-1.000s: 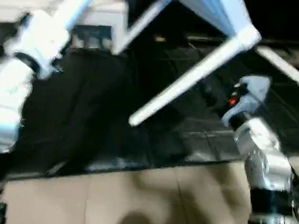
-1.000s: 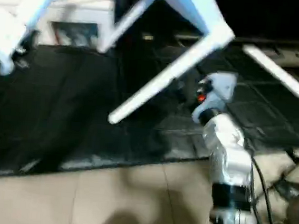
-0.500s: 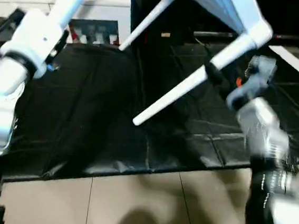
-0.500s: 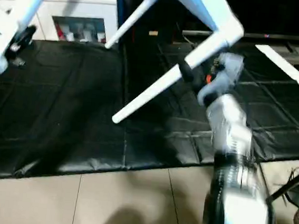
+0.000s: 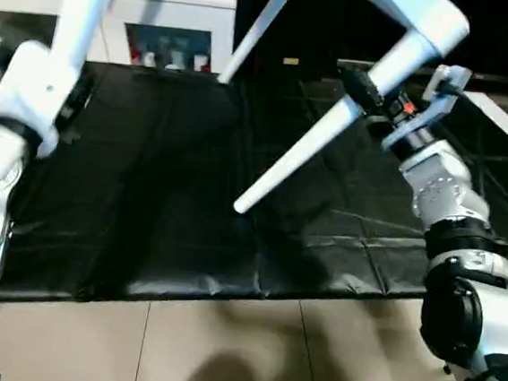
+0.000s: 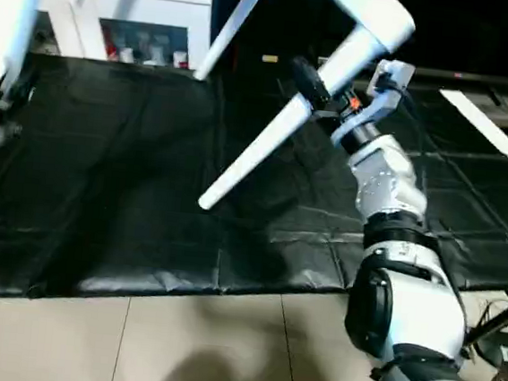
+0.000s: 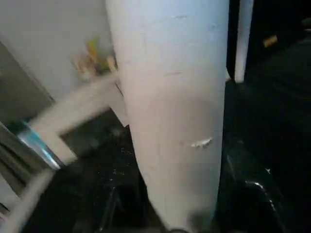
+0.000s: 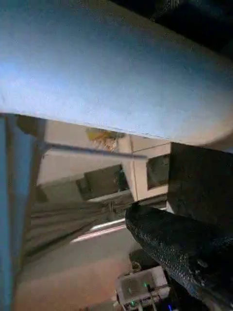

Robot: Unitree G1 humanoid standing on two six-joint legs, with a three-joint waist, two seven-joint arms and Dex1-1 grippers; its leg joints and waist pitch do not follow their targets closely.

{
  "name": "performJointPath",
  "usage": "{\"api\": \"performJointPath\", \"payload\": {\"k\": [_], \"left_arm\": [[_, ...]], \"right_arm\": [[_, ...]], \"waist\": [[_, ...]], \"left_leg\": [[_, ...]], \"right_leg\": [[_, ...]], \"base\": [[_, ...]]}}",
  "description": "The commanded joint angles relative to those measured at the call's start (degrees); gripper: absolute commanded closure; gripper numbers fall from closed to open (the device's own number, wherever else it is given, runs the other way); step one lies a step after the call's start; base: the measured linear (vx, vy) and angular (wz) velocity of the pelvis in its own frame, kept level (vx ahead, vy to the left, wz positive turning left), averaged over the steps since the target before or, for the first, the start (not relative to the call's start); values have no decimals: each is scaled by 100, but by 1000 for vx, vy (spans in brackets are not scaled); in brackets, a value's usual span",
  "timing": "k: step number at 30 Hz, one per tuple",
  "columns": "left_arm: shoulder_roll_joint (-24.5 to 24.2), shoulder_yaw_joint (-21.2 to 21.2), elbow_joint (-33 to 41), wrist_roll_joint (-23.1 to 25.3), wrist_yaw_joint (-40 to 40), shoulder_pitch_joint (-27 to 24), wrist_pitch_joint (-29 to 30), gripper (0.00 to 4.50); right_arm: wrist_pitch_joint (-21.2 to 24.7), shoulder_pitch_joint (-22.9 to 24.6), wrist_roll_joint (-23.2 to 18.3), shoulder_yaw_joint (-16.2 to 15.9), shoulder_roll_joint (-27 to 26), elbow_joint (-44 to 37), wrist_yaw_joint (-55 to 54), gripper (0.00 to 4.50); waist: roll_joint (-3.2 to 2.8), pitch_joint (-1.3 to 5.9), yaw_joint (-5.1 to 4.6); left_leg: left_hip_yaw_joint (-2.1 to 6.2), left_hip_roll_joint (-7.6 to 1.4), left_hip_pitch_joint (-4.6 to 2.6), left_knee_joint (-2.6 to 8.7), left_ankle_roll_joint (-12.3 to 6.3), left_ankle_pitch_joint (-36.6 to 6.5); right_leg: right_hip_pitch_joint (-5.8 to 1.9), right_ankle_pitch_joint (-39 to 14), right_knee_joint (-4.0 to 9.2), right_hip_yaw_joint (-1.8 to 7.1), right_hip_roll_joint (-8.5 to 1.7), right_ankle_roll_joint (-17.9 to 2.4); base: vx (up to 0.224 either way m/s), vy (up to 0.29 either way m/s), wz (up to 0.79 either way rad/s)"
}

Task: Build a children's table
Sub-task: Flip table

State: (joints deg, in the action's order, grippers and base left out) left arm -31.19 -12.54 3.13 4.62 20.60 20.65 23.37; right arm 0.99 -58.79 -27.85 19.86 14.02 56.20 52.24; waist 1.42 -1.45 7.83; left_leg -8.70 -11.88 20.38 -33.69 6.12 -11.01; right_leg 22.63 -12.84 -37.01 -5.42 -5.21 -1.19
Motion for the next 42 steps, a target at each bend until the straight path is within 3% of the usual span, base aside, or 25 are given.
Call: {"api": "performJointPath", "payload": {"k": [1,2,3,4,5,7,10,11,12,15,17,19,20,24,26,27,28,29,32,34,35,36,37,39,42], "left_arm": [[155,1058,-763,304,406,-283,-99,300],[201,1079,-868,308,408,-271,-134,300],[201,1079,-868,308,408,-271,-134,300],[232,1128,-1015,350,404,-262,-206,300],[274,1172,-1149,384,384,-247,-260,299],[402,1190,-1418,385,307,-231,-332,297],[529,1157,-1702,342,204,-244,-403,295],[559,1179,-1980,375,138,-260,-558,295],[585,1154,-2099,353,116,-258,-613,294],[572,1105,-2484,309,63,-227,-856,294],[518,1102,-2770,369,14,-186,-1062,294],[496,968,-2858,283,16,-197,-1178,294],[468,820,-2837,156,63,-246,-1249,238],[426,509,-2634,-107,124,-449,-1388,224],[373,145,-2088,-395,141,-866,-1475,193],[371,101,-1991,-439,130,-933,-1476,182],[381,-77,-1494,-654,166,-1243,-1476,181],[387,-109,-1417,-672,153,-1288,-1472,175],[484,-364,-945,-873,45,-1545,-1536,139],[696,-618,-439,-1222,23,-1812,-1706,133],[699,-620,-434,-1226,24,-1816,-1709,133],[798,-708,-294,-1373,17,-1925,-1830,120],[857,-746,-196,-1456,-10,-1989,-1915,96],[1178,-853,277,-1757,-181,-2211,-2089,94],[1433,-886,645,-1939,-291,-2394,-2105,79]], "right_arm": [[-180,-358,32,-174,-61,-360,77,0],[-188,-385,28,-154,-41,-378,89,0],[-188,-385,28,-154,-41,-378,89,0],[-197,-401,78,-189,-27,-420,67,0],[-251,-419,174,-235,-3,-423,41,0],[-332,-433,332,-351,5,-459,54,0],[-249,-361,452,-529,-70,-658,12,0],[-178,-219,575,-721,-174,-907,-64,0],[-121,-135,613,-799,-218,-1020,-77,0],[-31,187,815,-1047,-363,-1336,-242,0],[3,419,901,-1153,-453,-1541,-393,0],[61,646,943,-1189,-524,-1765,-588,0],[89,872,968,-1208,-578,-2006,-735,0],[192,1367,959,-1225,-638,-2577,-981,0],[234,2046,914,-1203,-659,-3282,-1140,0],[254,2137,895,-1193,-664,-3376,-1155,0],[301,2514,792,-1189,-680,-3743,-1098,0],[284,2577,783,-1191,-681,-3787,-1077,0],[227,2973,753,-1221,-699,-4119,-1056,0],[185,3481,656,-1220,-798,-4620,-1175,0],[186,3488,653,-1220,-800,-4628,-1177,0],[150,3701,614,-1215,-868,-4854,-1282,0],[121,3829,627,-1225,-895,-4984,-1345,0],[-84,4295,702,-1245,-1026,-5381,-1536,0],[-143,4605,772,-1234,-1137,-5642,-1758,0]], "waist": [[-83,228,-51],[-66,235,-21],[-102,238,-12],[-88,243,3],[-184,247,11],[-148,254,-18],[-135,239,-35],[-80,238,-50],[-110,229,-42],[-51,220,-64],[36,209,-63],[50,218,-65],[59,209,-60],[31,243,-124],[-26,335,-129],[-19,333,-158],[-49,340,-166],[-28,337,-178],[-47,356,-213],[-58,283,-206],[-55,269,-213],[-69,246,-217],[-58,237,-217],[-84,195,-213],[-86,148,-200]], "left_leg": [[-56,-96,-9,400,-251,-1218],[-65,-100,-47,399,-221,-1294],[-61,-103,-61,401,-196,-1326],[-58,-110,-54,408,-166,-1323],[-51,-115,-75,404,-123,-1356],[-40,-127,-36,409,-52,-1248],[-31,-134,-63,427,8,-1445],[-26,-143,-66,439,-3,-1451],[-31,-147,-83,444,10,-1477],[-26,-143,-85,484,33,-1539],[-38,-132,-87,496,18,-1436],[-35,-140,-99,517,29,-1408],[-33,-137,-96,522,29,-1324],[-15,-147,-64,542,47,-1065],[-6,-138,-76,448,27,-436],[-15,-110,-22,401,-80,75],[-23,-78,-14,371,-148,292],[-31,-84,-11,367,-206,270],[-34,-82,11,355,-339,216],[-35,-125,24,403,-334,-187],[-41,-139,21,420,-326,-369],[-43,-135,7,452,-258,-723],[-43,-151,7,458,-191,-844],[-43,-174,3,504,-106,-1101],[-44,-187,2,546,-4,-1471]], "right_leg": [[-205,-1074,524,297,-269,-1042],[-183,-1118,540,302,-263,-998],[-175,-1098,533,306,-262,-995],[-180,-1002,526,306,-255,-1004],[-158,-949,517,311,-255,-1016],[-210,-525,481,298,-246,-1088],[-215,-512,492,293,-241,-1090],[-232,-481,502,293,-248,-1095],[-212,-505,503,298,-248,-1077],[-257,-764,536,310,-271,-919],[-263,-848,564,319,-275,-793],[-271,-1067,587,330,-298,-684],[-275,-1026,593,338,-300,-665],[-328,-463,528,328,-274,-619],[-356,554,425,337,-270,-788],[-363,1441,351,320,-211,-946],[-374,1879,315,299,-181,-1051],[-379,1973,331,300,-186,-1066],[-394,2039,324,297,-188,-1191],[-378,1587,389,304,-234,-1198],[-369,1380,410,302,-236,-1186],[-366,815,451,304,-234,-1123],[-366,506,475,320,-245,-1031],[-339,67,521,328,-247,-951],[-326,-597,593,345,-262,-809]], "base": [[0,0,0],[0,0,0],[0,0,0],[0,0,0],[0,0,0],[0,0,0],[0,0,0],[0,0,0],[0,0,0],[0,0,0],[0,0,0],[0,0,0],[0,0,0],[0,0,0],[0,0,0],[55,18,1],[55,18,1],[50,24,0],[0,0,0],[0,0,0],[0,0,0],[0,0,0],[0,0,0],[0,0,0],[0,0,0]]}}
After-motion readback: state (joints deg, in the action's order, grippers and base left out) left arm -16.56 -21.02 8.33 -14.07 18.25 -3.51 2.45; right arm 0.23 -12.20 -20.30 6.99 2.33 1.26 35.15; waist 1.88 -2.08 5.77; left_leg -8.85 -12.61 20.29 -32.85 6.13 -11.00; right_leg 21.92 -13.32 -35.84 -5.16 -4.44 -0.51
